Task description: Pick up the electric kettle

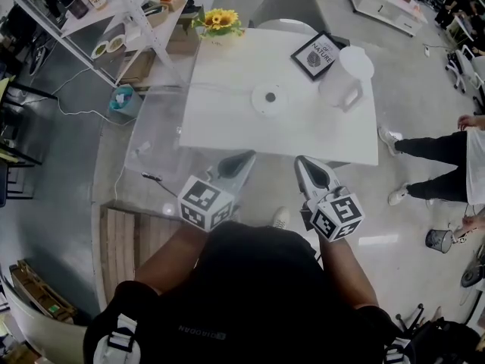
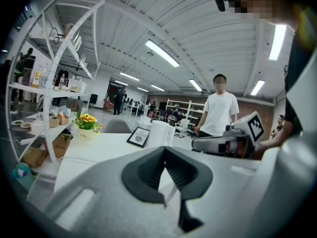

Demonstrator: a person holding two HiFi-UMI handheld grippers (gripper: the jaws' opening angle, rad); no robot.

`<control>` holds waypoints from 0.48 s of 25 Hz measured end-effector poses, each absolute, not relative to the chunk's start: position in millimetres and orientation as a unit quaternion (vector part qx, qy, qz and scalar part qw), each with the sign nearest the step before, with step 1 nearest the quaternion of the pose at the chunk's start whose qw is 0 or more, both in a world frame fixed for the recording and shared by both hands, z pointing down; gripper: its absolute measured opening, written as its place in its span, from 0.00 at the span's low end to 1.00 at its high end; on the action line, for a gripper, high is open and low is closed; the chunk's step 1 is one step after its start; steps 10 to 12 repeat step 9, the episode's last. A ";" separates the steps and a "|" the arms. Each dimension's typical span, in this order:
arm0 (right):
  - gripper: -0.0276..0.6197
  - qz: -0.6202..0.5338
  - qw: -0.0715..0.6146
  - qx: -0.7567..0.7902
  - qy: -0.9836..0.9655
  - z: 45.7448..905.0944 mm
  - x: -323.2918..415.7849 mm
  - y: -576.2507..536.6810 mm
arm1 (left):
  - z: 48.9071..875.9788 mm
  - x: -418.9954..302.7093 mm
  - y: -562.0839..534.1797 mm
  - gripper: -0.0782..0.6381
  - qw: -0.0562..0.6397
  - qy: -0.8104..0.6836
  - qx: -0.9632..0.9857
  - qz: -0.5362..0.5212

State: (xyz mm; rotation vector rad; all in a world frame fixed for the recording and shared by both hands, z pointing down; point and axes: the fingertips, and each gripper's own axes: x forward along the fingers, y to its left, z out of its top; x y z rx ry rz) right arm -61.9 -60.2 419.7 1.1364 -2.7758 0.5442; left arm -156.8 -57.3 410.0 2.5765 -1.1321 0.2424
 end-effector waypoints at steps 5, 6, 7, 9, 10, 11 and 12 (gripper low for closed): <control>0.05 0.178 0.047 0.375 -0.908 421.9 -62.6 -59.0 | 411.4 -156.9 -54.8 0.11 0.158 -0.392 0.902 0.084; 0.05 0.178 0.047 0.376 -0.908 422.3 -63.0 -58.5 | 411.4 -157.3 -54.2 0.11 0.158 -0.392 0.902 0.084; 0.05 0.178 0.047 0.376 -0.908 422.5 -63.9 -58.0 | 411.3 -158.1 -53.6 0.11 0.157 -0.392 0.903 0.083; 0.05 0.177 0.046 0.377 -0.908 422.3 -66.1 -57.3 | 410.8 -160.4 -52.7 0.11 0.157 -0.392 0.903 0.083; 0.05 0.177 0.046 0.377 -0.908 422.3 -66.1 -57.3 | 410.8 -160.4 -52.7 0.11 0.157 -0.392 0.903 0.083; 0.05 0.177 0.046 0.377 -0.908 422.3 -66.1 -57.3 | 410.8 -160.4 -52.7 0.11 0.157 -0.392 0.903 0.083; 0.05 0.177 0.046 0.377 -0.908 422.3 -66.1 -57.3 | 410.8 -160.4 -52.7 0.11 0.157 -0.392 0.903 0.083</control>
